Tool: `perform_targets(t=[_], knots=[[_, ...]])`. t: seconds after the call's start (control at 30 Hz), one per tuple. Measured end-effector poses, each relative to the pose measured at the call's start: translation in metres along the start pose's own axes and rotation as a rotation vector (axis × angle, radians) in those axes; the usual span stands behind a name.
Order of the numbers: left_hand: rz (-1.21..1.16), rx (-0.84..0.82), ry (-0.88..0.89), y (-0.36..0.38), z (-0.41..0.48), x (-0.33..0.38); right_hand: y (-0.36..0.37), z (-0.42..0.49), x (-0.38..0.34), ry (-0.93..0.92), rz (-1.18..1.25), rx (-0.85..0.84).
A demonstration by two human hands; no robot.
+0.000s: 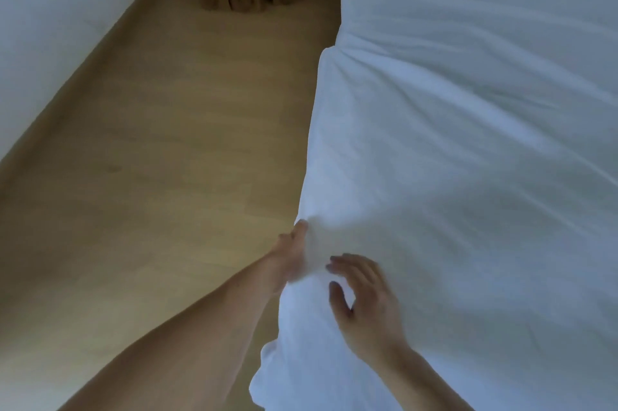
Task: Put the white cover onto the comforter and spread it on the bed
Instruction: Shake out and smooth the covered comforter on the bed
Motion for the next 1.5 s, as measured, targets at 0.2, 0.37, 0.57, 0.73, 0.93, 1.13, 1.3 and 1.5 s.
perform_targets(t=[0.2,0.37,0.57,0.73,0.93,1.13,1.3,1.5], knots=[[-0.286,-0.124,-0.121,0.007,0.038,0.027,-0.004,0.067,0.016,0.214,-0.324,0.027],[-0.330,-0.078,0.000,-0.010,0.042,0.059,0.000,0.080,0.013,0.308,-0.275,0.164],[-0.136,-0.049,0.021,-0.064,0.045,0.047,0.026,0.103,-0.024,0.485,-0.307,0.161],[0.486,-0.459,0.065,-0.079,0.087,0.081,0.061,0.139,-0.028,0.622,-0.554,-0.019],[0.322,-0.399,0.193,-0.099,0.152,0.180,0.072,0.222,-0.049,0.630,-0.441,-0.082],[0.268,-0.375,0.287,-0.070,0.203,0.276,0.065,0.294,-0.024,0.619,-0.477,0.079],[0.141,-0.225,0.235,-0.023,0.270,0.354,0.042,0.365,0.009,0.631,-0.395,0.309],[0.100,-0.070,0.168,0.008,0.356,0.394,0.033,0.428,0.031,0.576,-0.377,0.368]])
Point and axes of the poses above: each hand's wrist, its own z-axis towards the middle knuckle, its own y-axis out of the palm, x = y × z, the point moved 3 cm from there along z, towards the middle knuckle, and after that the axes turned 9 degrees about y, right-handed, at the moved point
